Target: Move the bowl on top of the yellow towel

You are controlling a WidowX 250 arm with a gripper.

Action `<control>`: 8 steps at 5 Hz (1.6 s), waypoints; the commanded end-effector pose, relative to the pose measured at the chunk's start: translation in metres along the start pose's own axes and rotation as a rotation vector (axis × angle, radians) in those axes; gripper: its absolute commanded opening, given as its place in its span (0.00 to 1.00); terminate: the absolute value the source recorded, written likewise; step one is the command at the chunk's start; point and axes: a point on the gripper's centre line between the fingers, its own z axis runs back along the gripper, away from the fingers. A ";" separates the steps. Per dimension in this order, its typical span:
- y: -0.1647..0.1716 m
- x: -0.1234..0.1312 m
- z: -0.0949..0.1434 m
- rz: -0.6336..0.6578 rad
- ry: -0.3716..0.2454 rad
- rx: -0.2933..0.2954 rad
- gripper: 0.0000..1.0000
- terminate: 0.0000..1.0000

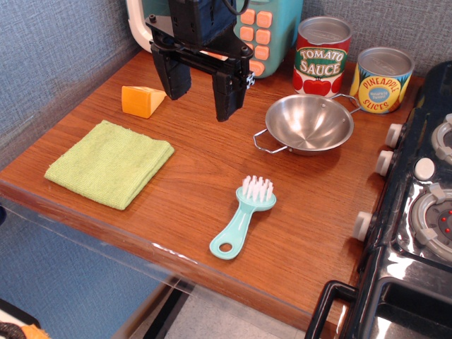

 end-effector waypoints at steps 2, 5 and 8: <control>-0.002 0.005 -0.003 -0.038 -0.005 0.005 1.00 0.00; -0.043 0.069 -0.025 -0.186 -0.052 -0.017 1.00 0.00; -0.081 0.122 -0.088 -0.238 -0.023 0.073 1.00 0.00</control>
